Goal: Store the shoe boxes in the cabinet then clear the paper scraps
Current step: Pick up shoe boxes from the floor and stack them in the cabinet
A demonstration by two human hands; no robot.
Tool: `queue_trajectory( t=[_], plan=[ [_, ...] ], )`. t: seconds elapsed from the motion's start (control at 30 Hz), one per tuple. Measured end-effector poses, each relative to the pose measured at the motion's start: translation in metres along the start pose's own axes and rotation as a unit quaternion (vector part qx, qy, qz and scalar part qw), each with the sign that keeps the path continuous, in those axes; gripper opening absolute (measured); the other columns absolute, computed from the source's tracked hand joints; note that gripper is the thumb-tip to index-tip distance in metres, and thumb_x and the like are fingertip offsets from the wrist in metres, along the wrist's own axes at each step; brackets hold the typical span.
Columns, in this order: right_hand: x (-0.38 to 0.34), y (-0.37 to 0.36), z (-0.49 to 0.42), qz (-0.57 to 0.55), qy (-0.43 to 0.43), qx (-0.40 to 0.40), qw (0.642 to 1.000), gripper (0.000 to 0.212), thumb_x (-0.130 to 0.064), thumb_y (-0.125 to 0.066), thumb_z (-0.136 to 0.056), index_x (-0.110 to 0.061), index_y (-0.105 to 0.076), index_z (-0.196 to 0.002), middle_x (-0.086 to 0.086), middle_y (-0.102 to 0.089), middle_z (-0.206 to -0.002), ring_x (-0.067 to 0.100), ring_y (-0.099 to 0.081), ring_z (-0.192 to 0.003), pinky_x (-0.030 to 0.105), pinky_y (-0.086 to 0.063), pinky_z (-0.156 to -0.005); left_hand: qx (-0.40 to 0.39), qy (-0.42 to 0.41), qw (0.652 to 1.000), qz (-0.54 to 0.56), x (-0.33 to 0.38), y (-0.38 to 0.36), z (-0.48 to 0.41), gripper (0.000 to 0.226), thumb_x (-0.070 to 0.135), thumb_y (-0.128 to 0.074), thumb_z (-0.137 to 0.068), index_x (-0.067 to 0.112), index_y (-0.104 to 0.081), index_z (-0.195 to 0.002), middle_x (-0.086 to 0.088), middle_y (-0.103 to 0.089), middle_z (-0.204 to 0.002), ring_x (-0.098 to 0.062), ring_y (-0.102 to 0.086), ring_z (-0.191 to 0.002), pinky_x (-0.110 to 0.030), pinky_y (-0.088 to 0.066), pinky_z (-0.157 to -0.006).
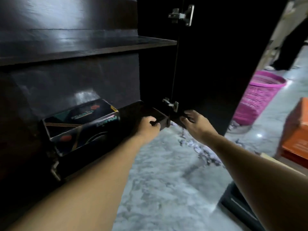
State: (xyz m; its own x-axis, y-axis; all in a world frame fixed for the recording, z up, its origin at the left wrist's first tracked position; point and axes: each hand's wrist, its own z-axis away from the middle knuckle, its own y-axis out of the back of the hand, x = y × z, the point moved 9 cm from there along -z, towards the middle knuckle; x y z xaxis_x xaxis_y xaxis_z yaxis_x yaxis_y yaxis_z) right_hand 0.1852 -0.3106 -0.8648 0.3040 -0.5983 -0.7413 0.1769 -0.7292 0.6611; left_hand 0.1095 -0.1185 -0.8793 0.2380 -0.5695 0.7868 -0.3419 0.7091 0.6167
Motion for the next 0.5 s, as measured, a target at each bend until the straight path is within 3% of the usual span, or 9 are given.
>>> queue_trajectory(
  t=[0.07,0.13,0.2,0.33,0.4,0.5],
  plan=[
    [0.02,0.03,0.029,0.022,-0.03,0.03,0.999,0.049,-0.045,-0.054,-0.097,-0.021,-0.05,-0.14,0.004,-0.057,-0.139,0.021,-0.055,-0.126,0.035,-0.043,-0.105,-0.043,-0.027,0.999,0.004,0.029,-0.035,0.009,0.021,0.022,-0.062,-0.089,0.01,-0.069,-0.103,-0.013,-0.064,-0.081,-0.023,-0.061,-0.074,-0.027,-0.048,-0.066],
    [0.04,0.057,0.061,0.038,-0.067,0.062,0.995,0.049,-0.043,-0.053,-0.098,-0.019,-0.05,-0.14,0.007,-0.056,-0.141,0.022,-0.055,-0.126,0.035,-0.042,-0.105,-0.091,-0.049,0.995,0.005,0.058,-0.067,0.022,0.016,0.031,-0.061,-0.086,0.02,-0.066,-0.097,-0.004,-0.068,-0.08,-0.025,-0.068,-0.076,-0.036,-0.055,-0.077],
    [0.056,0.082,0.096,0.046,-0.095,0.096,0.99,0.047,-0.042,-0.052,-0.099,-0.018,-0.05,-0.14,0.01,-0.057,-0.139,0.023,-0.058,-0.12,0.037,-0.045,-0.103,-0.125,-0.077,0.989,0.003,0.086,-0.095,0.039,0.024,0.037,-0.059,-0.086,0.027,-0.064,-0.107,0.008,-0.066,-0.083,-0.018,-0.068,-0.08,-0.035,-0.056,-0.084],
    [0.09,0.126,0.173,0.098,-0.15,0.149,0.972,0.048,-0.044,-0.051,-0.099,-0.02,-0.049,-0.14,0.006,-0.055,-0.142,0.022,-0.055,-0.125,0.036,-0.045,-0.098,-0.202,-0.115,0.972,0.004,0.128,-0.158,0.087,0.039,0.041,-0.054,-0.089,0.028,-0.059,-0.126,0.008,-0.063,-0.104,-0.009,-0.062,-0.082,-0.033,-0.055,-0.083],
    [0.116,0.146,0.206,0.112,-0.192,0.19,0.956,0.049,-0.046,-0.052,-0.098,-0.02,-0.05,-0.139,0.005,-0.054,-0.142,0.022,-0.053,-0.127,0.035,-0.043,-0.096,-0.223,-0.119,0.967,-0.015,0.134,-0.189,0.11,0.044,0.042,-0.053,-0.091,0.028,-0.055,-0.132,0.002,-0.062,-0.122,-0.017,-0.063,-0.098,-0.035,-0.053,-0.089],
    [0.161,0.164,0.248,0.101,-0.272,0.229,0.929,0.053,-0.049,-0.052,-0.096,-0.02,-0.047,-0.141,0.006,-0.051,-0.144,0.023,-0.051,-0.129,0.036,-0.042,-0.1,-0.247,-0.163,0.949,-0.11,0.133,-0.234,0.142,0.054,0.042,-0.053,-0.092,0.026,-0.044,-0.142,-0.003,-0.047,-0.145,-0.027,-0.048,-0.129,-0.035,-0.043,-0.101]
  ],
)
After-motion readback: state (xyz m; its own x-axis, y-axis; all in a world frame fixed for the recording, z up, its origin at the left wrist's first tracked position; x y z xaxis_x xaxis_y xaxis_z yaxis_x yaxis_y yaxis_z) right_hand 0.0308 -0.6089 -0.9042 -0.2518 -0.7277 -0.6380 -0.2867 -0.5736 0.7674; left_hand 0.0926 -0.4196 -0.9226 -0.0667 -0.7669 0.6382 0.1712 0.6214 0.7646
